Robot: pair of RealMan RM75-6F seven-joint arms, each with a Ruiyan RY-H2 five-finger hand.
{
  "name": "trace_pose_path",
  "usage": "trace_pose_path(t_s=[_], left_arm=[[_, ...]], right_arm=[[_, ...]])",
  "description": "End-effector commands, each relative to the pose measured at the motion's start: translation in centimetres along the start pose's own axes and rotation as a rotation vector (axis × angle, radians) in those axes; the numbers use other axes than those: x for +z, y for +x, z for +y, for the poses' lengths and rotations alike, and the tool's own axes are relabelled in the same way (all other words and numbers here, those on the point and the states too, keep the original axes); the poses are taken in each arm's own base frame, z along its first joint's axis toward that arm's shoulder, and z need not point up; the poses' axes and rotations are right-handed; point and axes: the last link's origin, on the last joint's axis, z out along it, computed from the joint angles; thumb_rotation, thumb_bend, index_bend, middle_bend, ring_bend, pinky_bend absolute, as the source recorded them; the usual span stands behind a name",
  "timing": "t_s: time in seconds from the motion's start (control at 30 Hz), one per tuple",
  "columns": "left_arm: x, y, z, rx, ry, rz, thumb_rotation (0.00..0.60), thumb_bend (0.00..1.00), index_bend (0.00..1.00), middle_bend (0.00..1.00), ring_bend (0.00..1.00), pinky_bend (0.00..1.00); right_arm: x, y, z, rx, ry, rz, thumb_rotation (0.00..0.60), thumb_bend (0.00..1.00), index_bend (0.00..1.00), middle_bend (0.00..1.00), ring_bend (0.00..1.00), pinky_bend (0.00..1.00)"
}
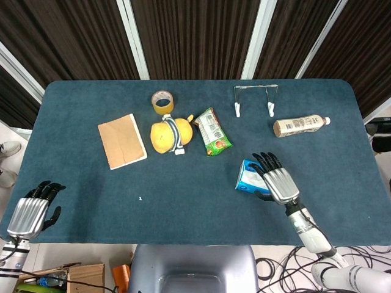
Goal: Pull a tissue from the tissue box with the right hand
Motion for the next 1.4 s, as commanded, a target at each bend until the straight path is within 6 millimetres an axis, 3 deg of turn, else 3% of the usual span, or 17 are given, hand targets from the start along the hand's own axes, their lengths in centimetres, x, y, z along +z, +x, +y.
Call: trace_pose_path(t_s=[0.03, 0.63, 0.83, 1.07, 1.23, 1.4], left_arm=[[0.0, -0.2, 0.2, 0.003, -0.009, -0.007, 0.6, 0.46, 0.28, 0.27, 0.17, 0.39], [0.3, -1.1, 0.8, 0.033, -0.017, -0.056, 0.6, 0.46, 0.28, 0.27, 0.17, 0.39], [0.3, -1.0, 0.7, 0.032, -0.012, -0.05, 0.6, 0.46, 0.28, 0.27, 0.17, 0.39], [0.1, -0.5, 0.2, 0.011, 0.011, -0.032, 0.6, 0.46, 0.28, 0.27, 0.17, 0.39], [0.1, -0.5, 0.2, 0.006, 0.016, -0.034, 0.6, 0.46, 0.28, 0.27, 0.17, 0.39], [0.2, -0.8, 0.5, 0.016, -0.002, -0.054, 0.6, 0.46, 0.28, 0.27, 0.17, 0.39]], right_arm=[[0.3, -0.7, -0.2, -0.007, -0.007, 0.005, 0.6, 0.15, 0.24, 0.06, 0.0, 0.07], [0.4, -1.3, 0.0, -0.061, -0.073, 0.169, 0.6, 0.16, 0.37, 0.1, 0.05, 0.15], [0.5, -1.5, 0.4, -0.058, -0.092, 0.185, 0.6, 0.32, 0.47, 0.15, 0.08, 0.18], [0.4, -1.9, 0.8, -0.07, -0.107, 0.2, 0.6, 0.45, 0.54, 0.18, 0.1, 0.19], [0.6, -1.9, 0.9, -0.083, -0.117, 0.237, 0.6, 0.53, 0.74, 0.25, 0.15, 0.25], [0.7, -1.5, 1.1, -0.074, -0.121, 0.282, 0.6, 0.55, 0.82, 0.29, 0.17, 0.26]])
